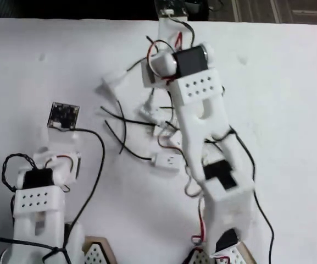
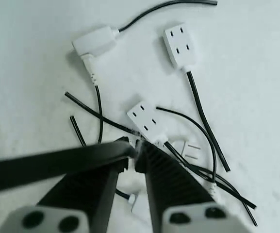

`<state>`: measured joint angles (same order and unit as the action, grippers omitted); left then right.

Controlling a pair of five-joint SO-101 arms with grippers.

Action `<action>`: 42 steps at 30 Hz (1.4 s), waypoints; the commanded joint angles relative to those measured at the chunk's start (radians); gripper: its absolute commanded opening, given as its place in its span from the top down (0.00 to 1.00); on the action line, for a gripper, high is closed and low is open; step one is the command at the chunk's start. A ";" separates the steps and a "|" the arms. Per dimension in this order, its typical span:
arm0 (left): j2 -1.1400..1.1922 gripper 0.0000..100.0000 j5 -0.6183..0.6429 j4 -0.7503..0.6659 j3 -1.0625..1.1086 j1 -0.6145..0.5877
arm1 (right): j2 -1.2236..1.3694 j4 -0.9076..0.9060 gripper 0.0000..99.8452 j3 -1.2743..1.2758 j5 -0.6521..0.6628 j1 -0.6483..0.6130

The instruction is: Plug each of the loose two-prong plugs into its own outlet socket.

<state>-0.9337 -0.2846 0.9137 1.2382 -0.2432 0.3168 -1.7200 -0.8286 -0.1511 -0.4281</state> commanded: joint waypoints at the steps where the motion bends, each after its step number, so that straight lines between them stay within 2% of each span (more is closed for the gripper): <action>1: -0.019 0.98 -0.008 -0.021 0.002 -0.001 | -0.211 0.001 0.98 0.172 0.038 0.044; 7: -0.019 0.98 -0.008 -0.021 0.002 -0.001 | -0.349 0.001 0.98 0.456 0.135 0.096; 13: -0.019 0.98 -0.008 -0.021 0.003 -0.001 | -0.271 0.102 0.98 0.618 0.224 0.102; 18: -0.019 0.98 -0.008 -0.021 0.005 -0.001 | -0.101 0.232 0.98 0.589 0.244 0.101; 26: -0.019 0.98 -0.008 -0.021 0.005 -0.001 | 0.180 0.240 0.98 0.371 0.247 0.101; 33: -0.019 0.98 -0.008 -0.021 0.005 -0.001 | 0.245 0.041 0.77 0.198 0.272 0.082; 42: -0.019 0.98 -0.008 -0.023 0.006 0.001 | 0.205 -0.001 0.85 0.224 0.278 0.117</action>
<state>-0.9337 -0.2846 0.9060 1.2474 -0.2432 0.5731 -1.7062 -0.6137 0.1174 -0.3284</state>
